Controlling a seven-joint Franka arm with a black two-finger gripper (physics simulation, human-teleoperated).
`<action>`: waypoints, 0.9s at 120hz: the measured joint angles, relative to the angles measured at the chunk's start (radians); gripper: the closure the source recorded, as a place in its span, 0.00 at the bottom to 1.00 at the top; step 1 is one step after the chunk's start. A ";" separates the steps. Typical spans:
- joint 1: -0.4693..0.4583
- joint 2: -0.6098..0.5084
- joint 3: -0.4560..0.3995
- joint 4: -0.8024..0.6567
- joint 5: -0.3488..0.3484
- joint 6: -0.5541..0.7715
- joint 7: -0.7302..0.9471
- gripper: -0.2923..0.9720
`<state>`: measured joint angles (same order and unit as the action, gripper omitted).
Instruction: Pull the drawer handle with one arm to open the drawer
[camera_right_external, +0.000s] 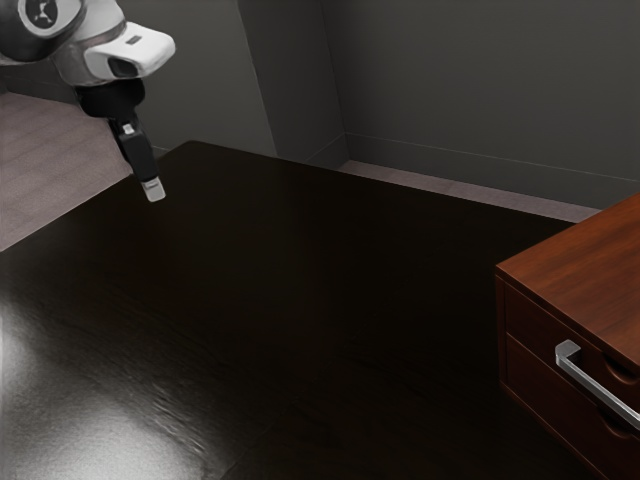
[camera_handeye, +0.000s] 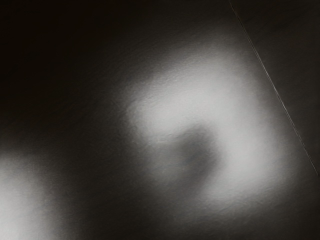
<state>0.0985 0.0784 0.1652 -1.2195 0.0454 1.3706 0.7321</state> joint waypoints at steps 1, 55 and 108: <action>-0.002 0.001 0.000 0.000 0.000 0.000 0.001 0.23; -0.099 -0.088 -0.007 -0.076 -0.024 -0.005 0.038 0.23; -0.366 -0.212 -0.147 -0.248 -0.034 -0.012 0.366 0.23</action>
<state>-0.2674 -0.1340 0.0185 -1.4674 0.0113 1.3583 1.0984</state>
